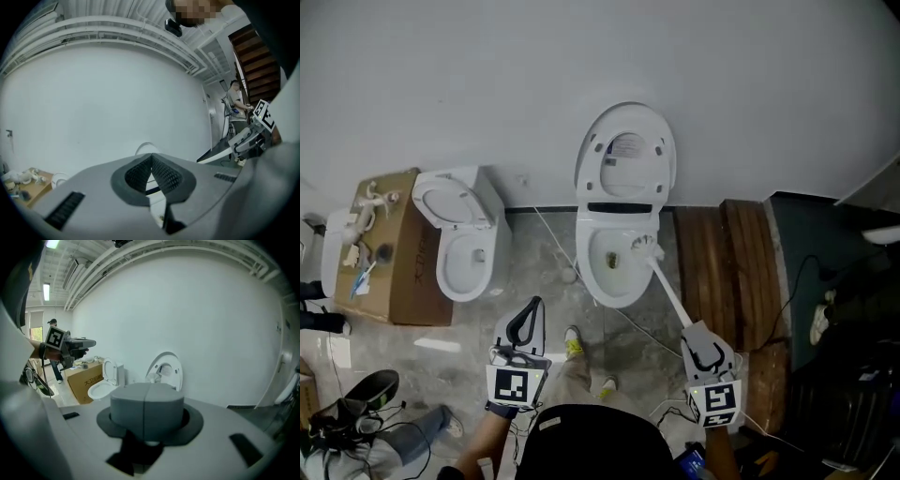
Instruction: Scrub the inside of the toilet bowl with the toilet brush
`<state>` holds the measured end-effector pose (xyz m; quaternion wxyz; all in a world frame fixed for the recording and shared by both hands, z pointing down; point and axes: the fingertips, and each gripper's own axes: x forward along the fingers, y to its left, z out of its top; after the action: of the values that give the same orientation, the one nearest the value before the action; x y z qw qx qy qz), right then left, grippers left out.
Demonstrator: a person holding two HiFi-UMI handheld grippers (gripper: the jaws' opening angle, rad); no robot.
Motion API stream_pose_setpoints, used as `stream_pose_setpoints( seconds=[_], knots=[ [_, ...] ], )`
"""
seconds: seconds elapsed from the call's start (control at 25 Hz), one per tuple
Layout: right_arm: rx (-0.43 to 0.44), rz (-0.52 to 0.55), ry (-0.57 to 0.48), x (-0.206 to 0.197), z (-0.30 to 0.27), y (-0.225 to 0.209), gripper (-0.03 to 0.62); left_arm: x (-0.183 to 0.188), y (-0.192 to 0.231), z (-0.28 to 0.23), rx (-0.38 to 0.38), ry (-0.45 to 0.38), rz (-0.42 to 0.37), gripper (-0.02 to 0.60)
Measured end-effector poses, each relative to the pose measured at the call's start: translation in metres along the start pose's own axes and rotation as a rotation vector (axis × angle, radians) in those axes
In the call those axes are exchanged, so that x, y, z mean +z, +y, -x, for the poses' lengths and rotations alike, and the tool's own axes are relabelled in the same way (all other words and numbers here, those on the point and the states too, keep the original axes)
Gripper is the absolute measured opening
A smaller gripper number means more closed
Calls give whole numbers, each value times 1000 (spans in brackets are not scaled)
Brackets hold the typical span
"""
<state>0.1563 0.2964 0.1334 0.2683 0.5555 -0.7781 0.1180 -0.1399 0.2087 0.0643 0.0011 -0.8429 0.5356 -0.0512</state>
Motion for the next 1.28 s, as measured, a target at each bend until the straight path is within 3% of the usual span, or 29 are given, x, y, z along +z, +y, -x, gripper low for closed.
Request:
stream_pose_setpoints(
  seconds=[0.2,0.36,0.6,0.76,0.84,1.0,1.28],
  knots=[
    [14,38,110,-3,-81,11,149,-30,39,-56,-59,-17,-16,9],
    [42,99,185,-14,-138,18,149,-63,55,-93,-151,44,-173,10],
    [74,92,255,-47,-209,13,149,-122,70,-139,-156,62,-154,11],
    [92,94,263,-78,-266,5,149,-175,69,-174,-100,93,-1,11],
    [101,93,284,-98,-291,3,149,-201,59,-186,-115,117,10,9],
    [139,25,353,-143,-342,2,149,-251,48,-205,-98,166,154,9],
    [183,14,382,-195,-425,0,149,-320,37,-223,-129,260,160,9]
  ],
)
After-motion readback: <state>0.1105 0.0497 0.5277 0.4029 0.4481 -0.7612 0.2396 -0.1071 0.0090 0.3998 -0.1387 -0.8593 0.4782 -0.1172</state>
